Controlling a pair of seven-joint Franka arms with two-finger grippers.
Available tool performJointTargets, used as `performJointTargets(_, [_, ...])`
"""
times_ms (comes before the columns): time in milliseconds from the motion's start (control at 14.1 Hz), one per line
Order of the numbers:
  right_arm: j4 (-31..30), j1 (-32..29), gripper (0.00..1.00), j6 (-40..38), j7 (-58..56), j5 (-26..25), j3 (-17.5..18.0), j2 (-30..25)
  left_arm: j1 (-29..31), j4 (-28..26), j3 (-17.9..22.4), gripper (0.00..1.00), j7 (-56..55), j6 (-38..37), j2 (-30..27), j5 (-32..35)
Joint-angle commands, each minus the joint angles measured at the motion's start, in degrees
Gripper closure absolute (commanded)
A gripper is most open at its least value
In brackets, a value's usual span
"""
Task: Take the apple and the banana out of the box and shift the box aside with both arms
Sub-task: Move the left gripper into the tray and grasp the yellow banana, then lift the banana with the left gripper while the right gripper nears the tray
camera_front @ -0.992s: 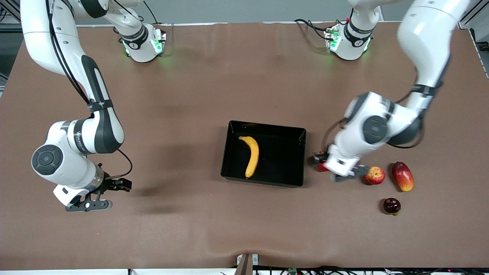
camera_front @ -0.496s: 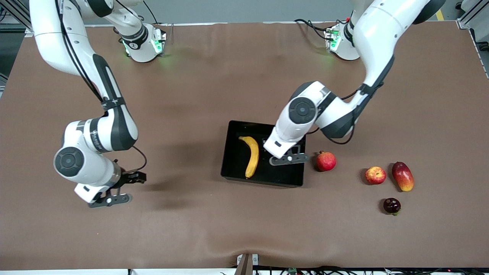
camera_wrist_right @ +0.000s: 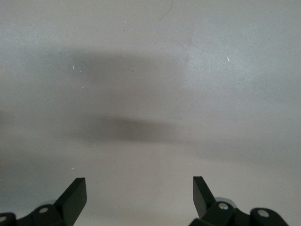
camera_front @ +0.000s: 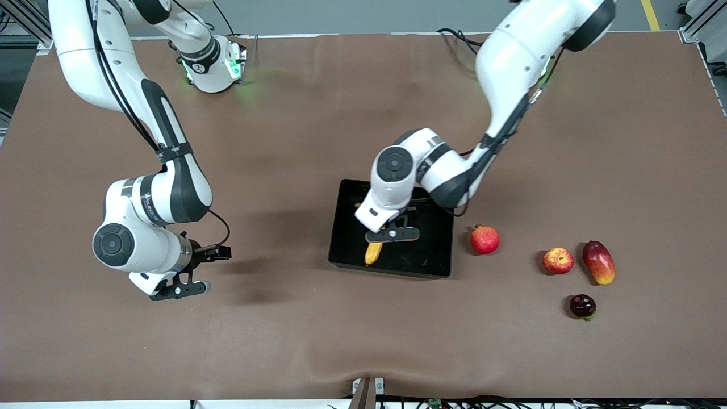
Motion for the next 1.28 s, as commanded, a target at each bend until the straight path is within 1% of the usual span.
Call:
performJointTargets(0, [-0.7,-0.3,0.0,0.1,-0.4,0.9,0.3,-0.4,-1.6,2.6,1.5,0.0,-1.0,0.7,2.8,1.3])
performJointTargets(283, [-1.2,-0.3,0.0,0.0,-0.2,1.2,0.4,-0.4,-3.2,2.7,2.0,0.0,-2.3,2.1,4.7,1.4])
performJointTargets(425, [-1.4,-0.7,0.0,0.0,-0.2,3.1,0.3,-0.4,-3.8,2.7,2.1,0.0,-3.2,3.4,5.5,1.4])
performJointTargets(638, [-1.5,-1.1,0.0,0.1,-0.4,4.5,0.3,-0.3,-4.1,2.7,2.2,0.0,-3.6,4.3,6.7,1.5])
performJointTargets(708, [-1.5,-1.1,0.0,0.1,-0.4,4.5,0.3,-0.3,-4.2,2.7,2.6,0.24,-3.5,4.7,6.8,1.5])
performJointTargets(850, [-1.5,-1.0,0.0,0.0,-0.2,4.5,0.3,-0.3,-4.1,2.7,2.6,0.66,-3.3,5.0,7.0,1.4])
performJointTargets(921, [-1.4,-0.5,0.0,0.0,0.1,4.5,0.3,-0.4,-4.2,2.8,2.6,0.89,-3.1,5.0,6.9,1.4])
performJointTargets(992, [-1.3,-0.5,0.0,0.0,0.3,4.6,0.3,-0.4,-4.1,3.0,2.6,1.0,-3.1,5.1,6.9,1.4])
performJointTargets(1204, [-1.3,1.1,0.0,-0.4,1.3,4.7,0.5,-0.4,-4.1,4.3,2.6,1.0,-3.0,5.1,6.4,1.4])
